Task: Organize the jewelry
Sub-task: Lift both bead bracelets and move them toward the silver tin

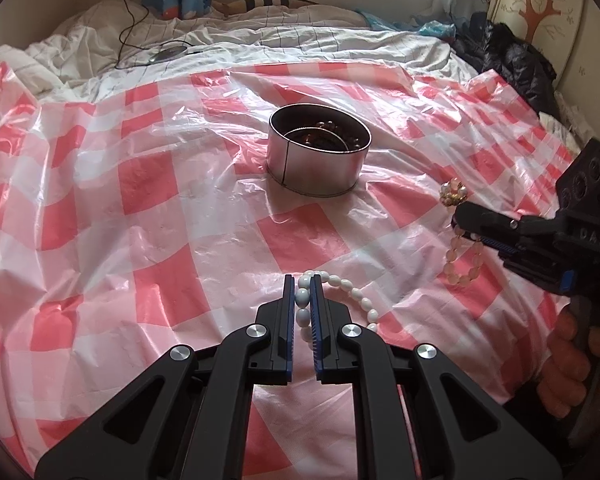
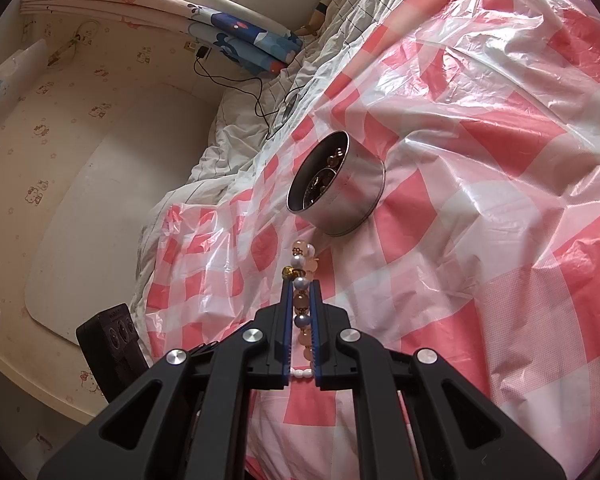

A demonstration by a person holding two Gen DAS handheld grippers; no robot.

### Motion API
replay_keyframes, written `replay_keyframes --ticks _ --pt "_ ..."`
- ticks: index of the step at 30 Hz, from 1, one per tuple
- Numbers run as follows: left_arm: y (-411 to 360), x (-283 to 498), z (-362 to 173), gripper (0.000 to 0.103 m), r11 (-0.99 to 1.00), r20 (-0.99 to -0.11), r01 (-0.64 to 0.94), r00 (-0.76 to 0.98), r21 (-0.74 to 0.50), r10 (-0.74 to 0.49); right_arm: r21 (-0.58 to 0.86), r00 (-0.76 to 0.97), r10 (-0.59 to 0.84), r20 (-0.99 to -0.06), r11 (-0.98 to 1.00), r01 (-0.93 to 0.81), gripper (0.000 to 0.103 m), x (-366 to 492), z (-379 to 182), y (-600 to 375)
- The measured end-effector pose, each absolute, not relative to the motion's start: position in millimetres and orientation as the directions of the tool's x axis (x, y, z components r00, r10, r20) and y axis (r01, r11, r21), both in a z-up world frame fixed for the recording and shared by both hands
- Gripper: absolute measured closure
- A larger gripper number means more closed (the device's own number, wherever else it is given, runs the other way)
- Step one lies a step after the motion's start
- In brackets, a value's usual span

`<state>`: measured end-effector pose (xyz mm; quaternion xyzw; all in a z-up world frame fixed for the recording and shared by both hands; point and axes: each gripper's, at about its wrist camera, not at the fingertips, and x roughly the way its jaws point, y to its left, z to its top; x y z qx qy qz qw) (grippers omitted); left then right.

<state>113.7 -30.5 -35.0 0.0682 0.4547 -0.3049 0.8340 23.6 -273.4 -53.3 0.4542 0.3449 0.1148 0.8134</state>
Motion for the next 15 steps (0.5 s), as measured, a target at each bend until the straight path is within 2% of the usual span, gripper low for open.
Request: replay_keyframes --ticks 10,15 --pt "-6.6 128.8 -28.6 0.096 0.767 -0.753 0.528 0.318 -0.364 -0.576 0.838 0.75 0.507 -0.425 0.535 0.113 0.094 20.5 -51.8 -277.9" --pt "-7.3 128.1 -22.2 0.096 0.753 -0.737 0.539 0.316 -0.379 -0.597 0.846 0.752 0.518 -0.408 0.524 0.097 0.094 20.0 -50.4 -278.0"
